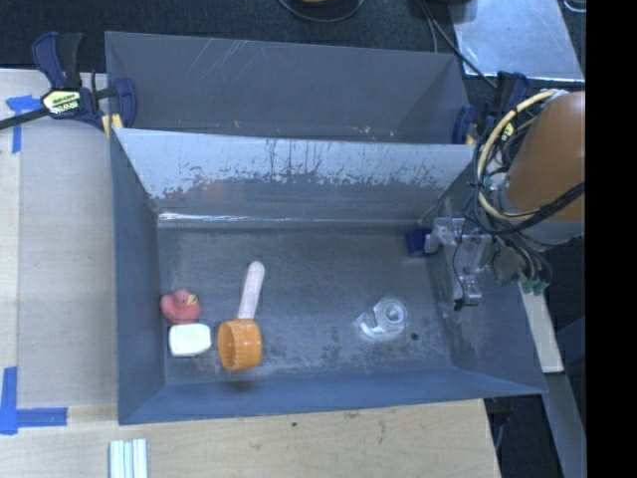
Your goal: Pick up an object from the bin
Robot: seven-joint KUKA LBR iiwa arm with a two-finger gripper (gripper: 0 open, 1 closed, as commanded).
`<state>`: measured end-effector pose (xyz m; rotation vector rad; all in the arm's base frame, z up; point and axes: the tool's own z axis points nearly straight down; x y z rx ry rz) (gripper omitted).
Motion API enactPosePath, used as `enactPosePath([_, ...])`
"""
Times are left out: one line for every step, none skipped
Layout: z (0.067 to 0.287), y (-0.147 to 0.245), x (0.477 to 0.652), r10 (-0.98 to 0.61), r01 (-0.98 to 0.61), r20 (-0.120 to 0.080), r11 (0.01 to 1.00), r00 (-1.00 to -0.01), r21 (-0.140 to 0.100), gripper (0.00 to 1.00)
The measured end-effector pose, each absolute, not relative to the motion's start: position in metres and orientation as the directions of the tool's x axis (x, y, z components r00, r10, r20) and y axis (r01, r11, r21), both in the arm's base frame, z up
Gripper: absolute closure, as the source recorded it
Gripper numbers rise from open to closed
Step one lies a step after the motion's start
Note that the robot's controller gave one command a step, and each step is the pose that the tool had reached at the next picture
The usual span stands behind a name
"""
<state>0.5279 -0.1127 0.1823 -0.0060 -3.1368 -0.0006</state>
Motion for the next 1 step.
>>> enactPosePath([0.1870, -0.1121, 0.5297, 0.000, 0.000, -0.004, 1.000, -1.000, -0.001, 0.00])
